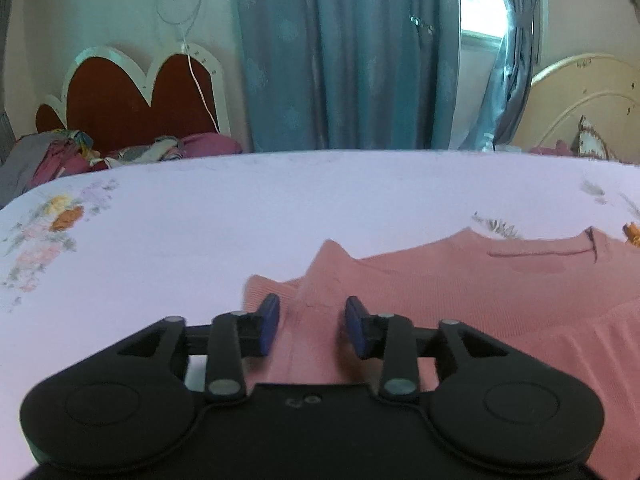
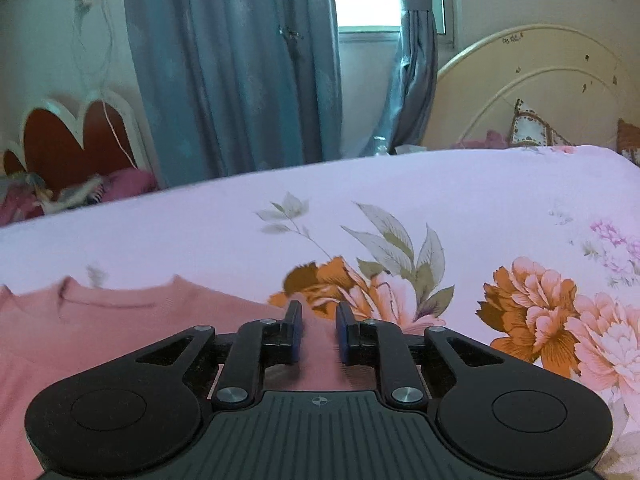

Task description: Fold small clothes

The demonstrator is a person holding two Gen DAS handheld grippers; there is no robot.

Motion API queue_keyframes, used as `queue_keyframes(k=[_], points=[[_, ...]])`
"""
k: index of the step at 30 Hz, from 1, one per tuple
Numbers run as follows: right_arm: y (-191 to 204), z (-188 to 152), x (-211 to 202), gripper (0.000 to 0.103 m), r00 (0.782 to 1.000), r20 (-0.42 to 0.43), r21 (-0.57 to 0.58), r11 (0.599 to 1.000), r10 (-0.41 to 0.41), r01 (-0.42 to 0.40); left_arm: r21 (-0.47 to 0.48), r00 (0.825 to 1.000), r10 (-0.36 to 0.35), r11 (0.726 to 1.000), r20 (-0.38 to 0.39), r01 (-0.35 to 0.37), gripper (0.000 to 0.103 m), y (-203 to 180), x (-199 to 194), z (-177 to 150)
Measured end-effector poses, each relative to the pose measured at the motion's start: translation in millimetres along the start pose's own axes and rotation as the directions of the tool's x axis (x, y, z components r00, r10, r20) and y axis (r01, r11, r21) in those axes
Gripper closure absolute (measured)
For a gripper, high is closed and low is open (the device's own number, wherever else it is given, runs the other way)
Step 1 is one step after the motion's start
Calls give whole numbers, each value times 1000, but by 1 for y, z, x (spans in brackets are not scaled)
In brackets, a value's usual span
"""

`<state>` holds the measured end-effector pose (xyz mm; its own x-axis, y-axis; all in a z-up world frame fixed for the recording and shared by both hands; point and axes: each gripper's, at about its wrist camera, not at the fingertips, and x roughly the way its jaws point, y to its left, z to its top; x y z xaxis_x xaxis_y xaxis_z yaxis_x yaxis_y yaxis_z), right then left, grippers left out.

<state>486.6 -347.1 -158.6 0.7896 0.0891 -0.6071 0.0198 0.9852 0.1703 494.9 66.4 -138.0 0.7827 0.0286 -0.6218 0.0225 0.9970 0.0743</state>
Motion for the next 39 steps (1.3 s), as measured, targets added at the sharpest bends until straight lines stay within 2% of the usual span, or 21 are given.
queue_keyframes(k=[5,11,17,20,21,22,23,25,27,30,34,36,39], points=[[16,-10,-21,86,999,-32,-25,999,30,-31,19,999,-33,999,31,32,62,-4,-31,-4],[36,-32,-32,87,996,-73,-41,997,59,-62,57,994,-110,992,-18,111,62,-29,-45,-30],[32,-52,-41,87,993,-112,-27,998,46,-49,51,995,-82,995,-50,84,60,-23,-46,-59],[25,-63,-39,87,990,-142,-68,998,-17,7,80,998,-48,995,-46,51,60,-24,-54,-66],[23,-67,-41,87,992,-128,-95,995,-22,10,88,998,-31,996,-48,35,64,-25,-57,-68],[23,-68,-43,87,992,-121,-134,991,-42,26,102,998,-5,995,-70,12,64,-25,-57,-71],[23,-70,-44,88,992,-112,-161,986,-66,48,98,998,-5,995,-58,11,64,-22,-61,-74],[16,-74,-47,87,989,-103,-144,985,-105,89,98,999,2,995,-54,4,64,-19,-66,-80],[12,-73,-52,87,990,-109,-96,992,-92,82,104,998,7,995,-63,-1,65,-19,-69,-78],[24,-71,-71,87,995,-87,-94,995,-53,45,80,998,-1,997,-68,6,69,-19,-78,-75],[41,-77,-87,87,996,-92,-97,995,3,-12,53,997,-61,997,-39,63,68,-30,-95,-72],[46,-84,-87,87,993,-119,-108,994,-1,-12,68,996,-82,994,-42,85,66,-41,-98,-74],[43,-96,-88,87,987,-159,-123,992,-20,0,77,995,-75,994,-72,81,67,-47,-94,-83]])
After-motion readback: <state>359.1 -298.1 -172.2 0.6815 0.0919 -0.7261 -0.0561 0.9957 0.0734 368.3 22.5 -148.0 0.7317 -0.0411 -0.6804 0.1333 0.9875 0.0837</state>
